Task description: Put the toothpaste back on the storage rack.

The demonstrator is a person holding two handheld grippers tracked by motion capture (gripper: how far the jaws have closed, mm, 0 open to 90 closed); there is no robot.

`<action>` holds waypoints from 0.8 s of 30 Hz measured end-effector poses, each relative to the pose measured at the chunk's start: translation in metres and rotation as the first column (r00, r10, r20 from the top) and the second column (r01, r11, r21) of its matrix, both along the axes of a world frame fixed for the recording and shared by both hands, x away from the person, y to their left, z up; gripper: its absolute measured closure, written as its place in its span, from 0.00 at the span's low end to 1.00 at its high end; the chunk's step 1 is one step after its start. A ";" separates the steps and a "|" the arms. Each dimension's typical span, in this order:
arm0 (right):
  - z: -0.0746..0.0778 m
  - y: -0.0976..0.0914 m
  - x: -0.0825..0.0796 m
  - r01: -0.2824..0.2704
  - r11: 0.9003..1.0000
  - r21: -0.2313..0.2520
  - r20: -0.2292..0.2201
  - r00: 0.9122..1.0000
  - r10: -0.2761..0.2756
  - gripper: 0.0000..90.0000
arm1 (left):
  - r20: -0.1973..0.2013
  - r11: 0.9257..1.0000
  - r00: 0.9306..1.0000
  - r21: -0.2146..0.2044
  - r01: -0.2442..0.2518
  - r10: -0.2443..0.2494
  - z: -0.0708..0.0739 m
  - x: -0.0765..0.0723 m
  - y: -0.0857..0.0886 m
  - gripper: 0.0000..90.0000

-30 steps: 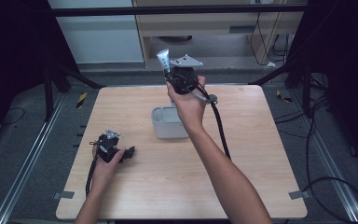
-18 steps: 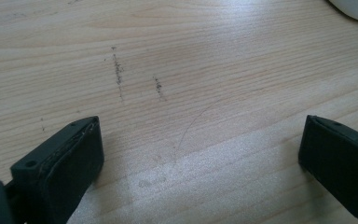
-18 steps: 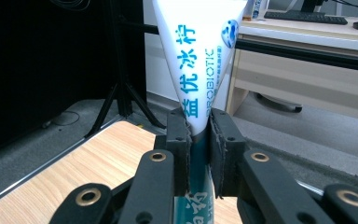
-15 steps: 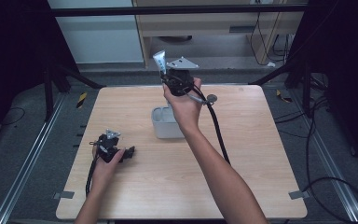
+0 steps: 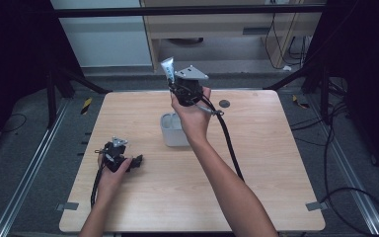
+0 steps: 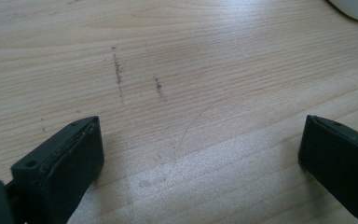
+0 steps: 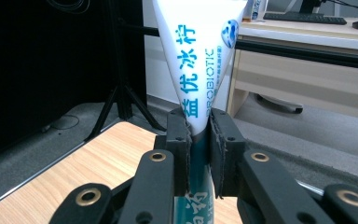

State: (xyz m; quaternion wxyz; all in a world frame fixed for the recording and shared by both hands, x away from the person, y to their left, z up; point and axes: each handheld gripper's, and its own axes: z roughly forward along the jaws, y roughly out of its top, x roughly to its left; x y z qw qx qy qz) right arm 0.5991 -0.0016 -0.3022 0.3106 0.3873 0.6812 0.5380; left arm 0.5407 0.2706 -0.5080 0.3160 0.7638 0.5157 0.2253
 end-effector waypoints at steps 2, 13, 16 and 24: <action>-0.002 0.001 0.000 0.003 1.000 0.001 0.001 1.000 -0.003 0.88 | 0.000 1.000 1.000 0.000 0.000 0.000 0.000 0.000 0.000 0.00; -0.016 0.001 -0.003 0.033 0.999 -0.006 0.008 0.999 -0.033 0.88 | 0.000 1.000 1.000 0.000 0.000 0.000 0.000 0.000 0.000 0.00; -0.020 0.002 -0.003 0.044 0.999 -0.008 0.006 0.999 -0.044 0.88 | -0.001 1.000 1.000 -0.002 -0.001 0.001 0.000 0.000 0.000 0.00; -0.036 0.004 -0.004 0.046 0.999 -0.013 -0.008 0.999 -0.046 0.88 | -0.002 1.000 1.000 0.002 0.002 -0.002 0.000 0.000 0.000 0.00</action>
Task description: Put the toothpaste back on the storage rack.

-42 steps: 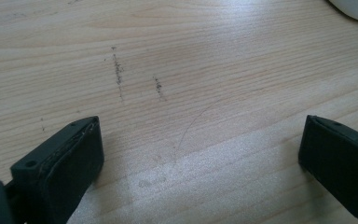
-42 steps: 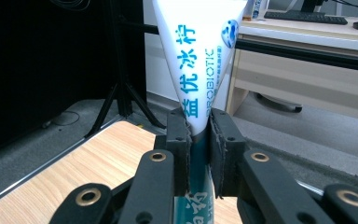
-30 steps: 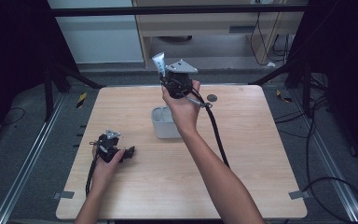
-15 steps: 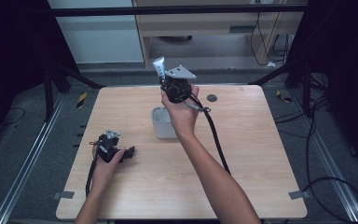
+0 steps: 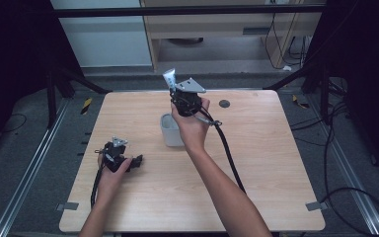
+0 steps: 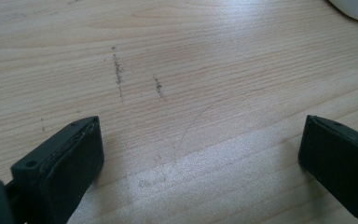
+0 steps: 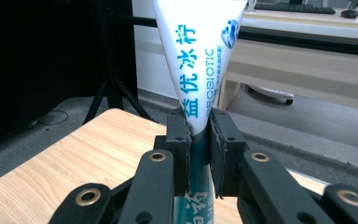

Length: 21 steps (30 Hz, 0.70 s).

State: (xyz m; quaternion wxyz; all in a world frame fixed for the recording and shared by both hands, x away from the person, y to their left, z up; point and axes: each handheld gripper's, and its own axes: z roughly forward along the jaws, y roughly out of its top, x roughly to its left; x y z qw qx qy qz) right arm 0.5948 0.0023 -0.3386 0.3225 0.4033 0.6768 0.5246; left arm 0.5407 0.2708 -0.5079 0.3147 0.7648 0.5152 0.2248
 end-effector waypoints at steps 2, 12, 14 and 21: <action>-0.005 -0.001 0.001 0.000 1.000 0.002 -0.007 1.000 0.000 0.88 | 0.000 1.000 1.000 -0.001 0.000 0.000 0.000 0.000 0.000 0.00; -0.027 -0.001 0.001 0.015 1.000 0.002 -0.030 0.999 -0.015 0.88 | 0.001 1.000 1.000 -0.001 -0.001 0.001 0.000 0.000 0.000 0.00; -0.029 0.000 0.001 0.017 1.000 0.000 -0.030 0.999 -0.017 0.88 | 0.000 1.000 1.000 -0.001 -0.001 0.001 0.000 0.000 0.000 0.00; -0.032 0.001 -0.001 0.016 1.000 -0.003 -0.028 0.999 -0.016 0.88 | 0.001 1.000 1.000 0.000 0.000 0.000 0.000 0.000 0.000 0.00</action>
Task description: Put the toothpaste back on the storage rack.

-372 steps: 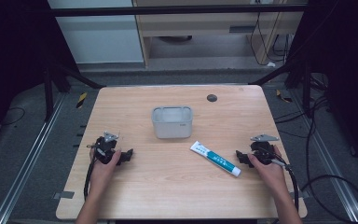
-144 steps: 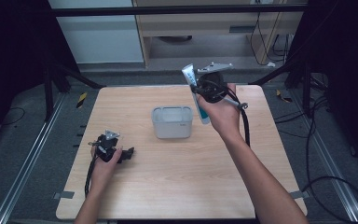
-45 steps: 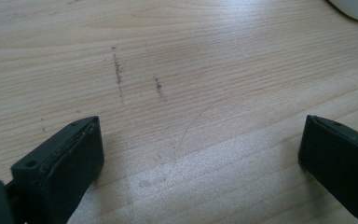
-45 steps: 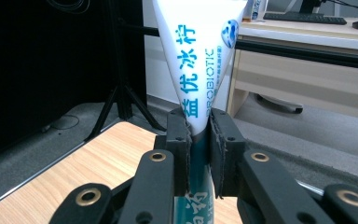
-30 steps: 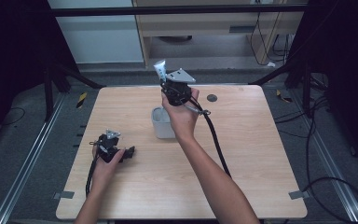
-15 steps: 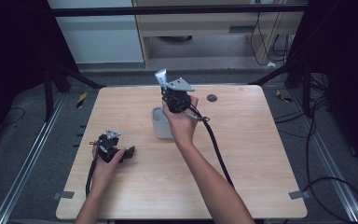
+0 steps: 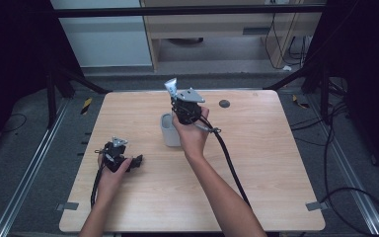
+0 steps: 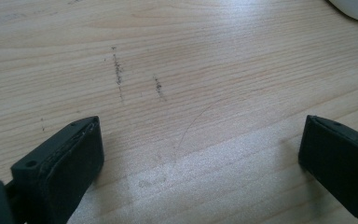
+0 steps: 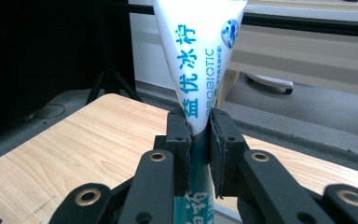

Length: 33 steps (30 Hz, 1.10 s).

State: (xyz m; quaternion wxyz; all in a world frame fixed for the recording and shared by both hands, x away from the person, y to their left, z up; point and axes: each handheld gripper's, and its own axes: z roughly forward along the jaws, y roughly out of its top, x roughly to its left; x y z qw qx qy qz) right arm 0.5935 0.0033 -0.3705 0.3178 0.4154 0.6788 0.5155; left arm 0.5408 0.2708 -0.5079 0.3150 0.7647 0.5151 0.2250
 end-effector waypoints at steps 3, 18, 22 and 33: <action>-0.003 -0.001 0.000 0.004 1.000 -0.003 -0.001 1.000 -0.004 0.88 | 0.000 1.000 1.000 0.000 0.000 0.000 0.000 0.000 0.000 0.00; -0.013 -0.002 0.000 0.010 1.000 -0.014 -0.020 1.000 -0.011 0.88 | 0.000 1.000 1.000 0.000 0.000 0.000 0.000 0.000 0.000 0.00; -0.016 -0.002 0.001 0.010 1.000 -0.017 -0.028 1.000 -0.011 0.88 | 0.000 1.000 1.000 0.000 0.000 0.000 0.000 0.000 0.000 0.00; -0.025 -0.002 0.001 0.015 1.000 -0.022 -0.037 0.999 -0.016 0.88 | 0.000 1.000 1.000 -0.001 -0.001 0.001 0.000 0.000 0.000 0.00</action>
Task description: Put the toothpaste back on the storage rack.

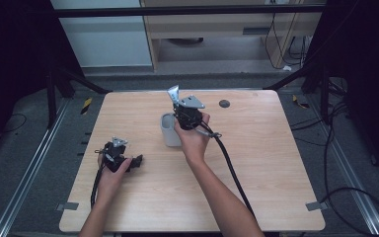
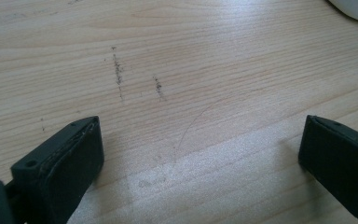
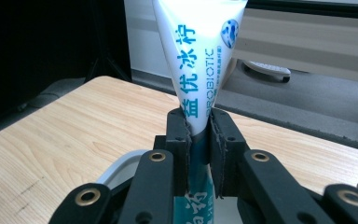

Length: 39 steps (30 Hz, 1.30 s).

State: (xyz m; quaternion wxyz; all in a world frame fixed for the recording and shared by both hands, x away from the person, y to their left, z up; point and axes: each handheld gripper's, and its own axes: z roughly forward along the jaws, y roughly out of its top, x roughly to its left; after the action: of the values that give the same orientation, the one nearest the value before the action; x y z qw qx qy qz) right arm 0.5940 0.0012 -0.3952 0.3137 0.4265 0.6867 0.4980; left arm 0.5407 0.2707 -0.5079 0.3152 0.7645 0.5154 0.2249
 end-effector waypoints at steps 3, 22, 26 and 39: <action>-0.002 0.000 0.000 0.000 1.000 -0.001 -0.005 1.000 0.000 0.88 | 0.000 1.000 1.000 0.001 0.000 0.000 0.000 0.000 0.000 0.00; -0.007 0.000 0.001 -0.002 1.000 -0.014 -0.029 1.000 0.002 0.88 | 0.000 1.000 1.000 -0.001 -0.001 0.001 0.000 0.000 0.000 0.00; -0.008 0.000 0.002 -0.003 1.000 -0.015 -0.034 0.999 0.003 0.88 | 0.000 1.000 1.000 0.000 0.000 0.000 0.000 0.000 0.000 0.00; -0.013 0.001 0.003 -0.018 0.999 -0.040 -0.064 0.998 0.015 0.88 | 0.000 1.000 1.000 0.000 0.000 0.000 0.000 0.000 0.000 0.00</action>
State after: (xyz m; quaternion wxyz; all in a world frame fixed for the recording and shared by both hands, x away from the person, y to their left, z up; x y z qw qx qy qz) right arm 0.5972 0.0023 -0.4084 0.2960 0.4301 0.7100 0.4726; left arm 0.5407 0.2707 -0.5079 0.3152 0.7644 0.5156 0.2247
